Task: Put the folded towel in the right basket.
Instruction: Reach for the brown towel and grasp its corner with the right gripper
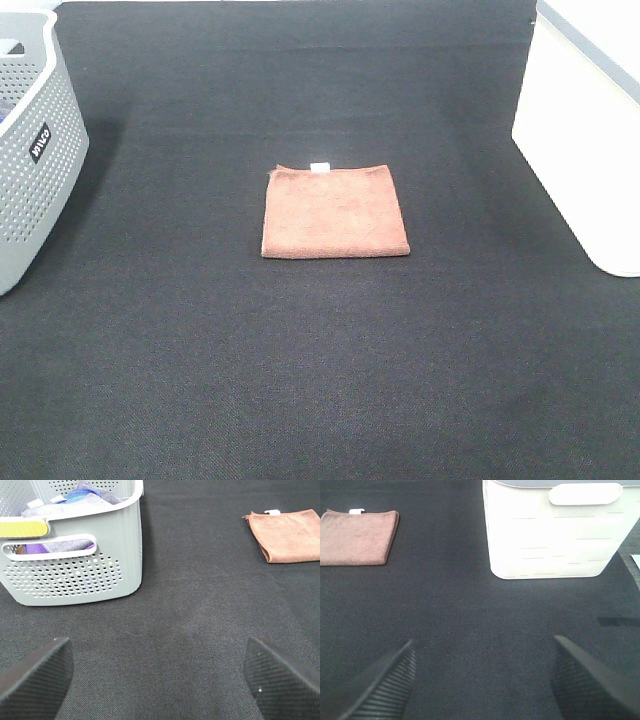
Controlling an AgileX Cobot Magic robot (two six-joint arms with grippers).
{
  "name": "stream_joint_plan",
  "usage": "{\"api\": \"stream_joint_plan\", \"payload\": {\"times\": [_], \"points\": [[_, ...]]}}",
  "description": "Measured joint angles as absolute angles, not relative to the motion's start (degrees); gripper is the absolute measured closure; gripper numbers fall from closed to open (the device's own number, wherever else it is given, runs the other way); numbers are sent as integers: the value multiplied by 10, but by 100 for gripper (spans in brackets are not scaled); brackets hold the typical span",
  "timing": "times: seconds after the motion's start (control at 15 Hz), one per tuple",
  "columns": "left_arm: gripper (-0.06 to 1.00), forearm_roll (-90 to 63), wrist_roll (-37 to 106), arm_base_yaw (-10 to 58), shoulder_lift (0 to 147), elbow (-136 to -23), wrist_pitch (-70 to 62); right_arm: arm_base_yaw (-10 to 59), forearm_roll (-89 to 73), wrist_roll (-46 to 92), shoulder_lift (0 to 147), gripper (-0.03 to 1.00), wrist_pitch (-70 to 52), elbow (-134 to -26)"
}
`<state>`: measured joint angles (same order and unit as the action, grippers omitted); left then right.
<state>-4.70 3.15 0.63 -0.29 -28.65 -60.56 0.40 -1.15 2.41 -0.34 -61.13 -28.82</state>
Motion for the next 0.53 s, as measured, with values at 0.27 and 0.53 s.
{"api": "stream_joint_plan", "payload": {"times": [0.27, 0.53], "points": [[7, -47, 32, 6, -3, -286, -606, 4, -11, 24, -3, 27, -611, -288], [7, -47, 32, 6, -3, -286, -606, 4, -11, 24, -3, 27, -611, -288]]}}
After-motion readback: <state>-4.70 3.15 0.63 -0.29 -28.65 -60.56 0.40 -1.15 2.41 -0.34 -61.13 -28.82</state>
